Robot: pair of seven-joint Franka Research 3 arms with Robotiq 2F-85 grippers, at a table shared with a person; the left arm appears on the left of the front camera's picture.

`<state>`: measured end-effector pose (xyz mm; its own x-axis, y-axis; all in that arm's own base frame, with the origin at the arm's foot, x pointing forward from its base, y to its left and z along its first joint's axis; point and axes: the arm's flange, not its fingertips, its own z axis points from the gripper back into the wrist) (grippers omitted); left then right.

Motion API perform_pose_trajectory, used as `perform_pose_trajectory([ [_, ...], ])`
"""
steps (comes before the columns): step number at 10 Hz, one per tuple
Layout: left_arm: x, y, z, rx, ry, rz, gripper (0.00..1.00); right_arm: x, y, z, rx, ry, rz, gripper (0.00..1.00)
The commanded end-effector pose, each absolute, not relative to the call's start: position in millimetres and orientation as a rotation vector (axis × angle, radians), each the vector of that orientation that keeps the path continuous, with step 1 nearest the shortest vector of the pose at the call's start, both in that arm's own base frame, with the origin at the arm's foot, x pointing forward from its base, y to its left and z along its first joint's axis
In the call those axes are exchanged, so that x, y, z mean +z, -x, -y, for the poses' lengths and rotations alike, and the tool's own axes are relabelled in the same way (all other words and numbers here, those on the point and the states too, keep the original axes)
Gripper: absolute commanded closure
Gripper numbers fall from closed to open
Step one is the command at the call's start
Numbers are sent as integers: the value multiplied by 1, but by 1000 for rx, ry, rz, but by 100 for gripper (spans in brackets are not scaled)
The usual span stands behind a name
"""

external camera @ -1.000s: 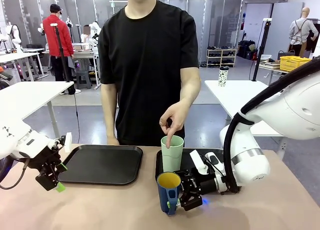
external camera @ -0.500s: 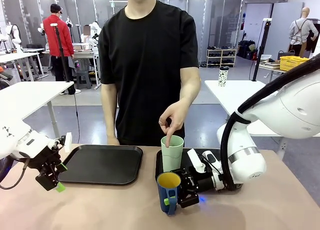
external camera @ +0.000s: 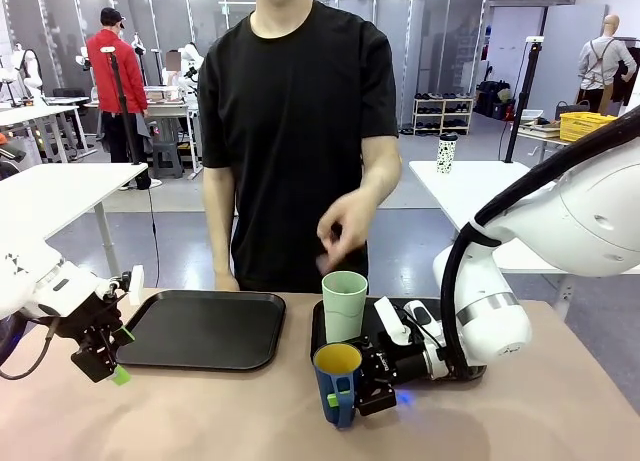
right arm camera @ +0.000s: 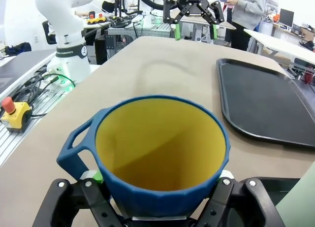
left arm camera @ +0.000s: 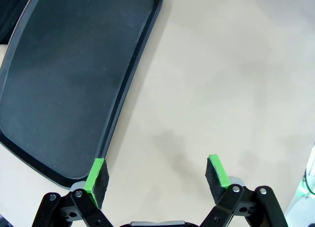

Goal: Sort and store the cups by type.
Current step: Pick up the Handle plastic cup and place it into the empty Flat Tray.

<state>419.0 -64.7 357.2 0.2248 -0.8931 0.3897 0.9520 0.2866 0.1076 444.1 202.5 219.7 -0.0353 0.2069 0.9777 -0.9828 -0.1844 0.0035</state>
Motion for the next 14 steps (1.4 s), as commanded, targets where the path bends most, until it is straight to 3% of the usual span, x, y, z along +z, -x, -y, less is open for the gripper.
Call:
perform_pose_trajectory([
  [1, 355, -415, 64, -1279, 145, 414, 0, 223, -434, -204, 1457, -1144, 975, 56],
  [8, 355, -415, 64, -1279, 145, 414, 0, 287, -428, -221, 1342, -1077, 1093, 56],
  [9, 355, -415, 64, -1279, 145, 414, 0, 278, -429, -210, 1428, -1122, 1041, 56],
  [14, 355, -415, 64, -1279, 145, 414, 0, 278, -429, -210, 1428, -1122, 1041, 56],
])
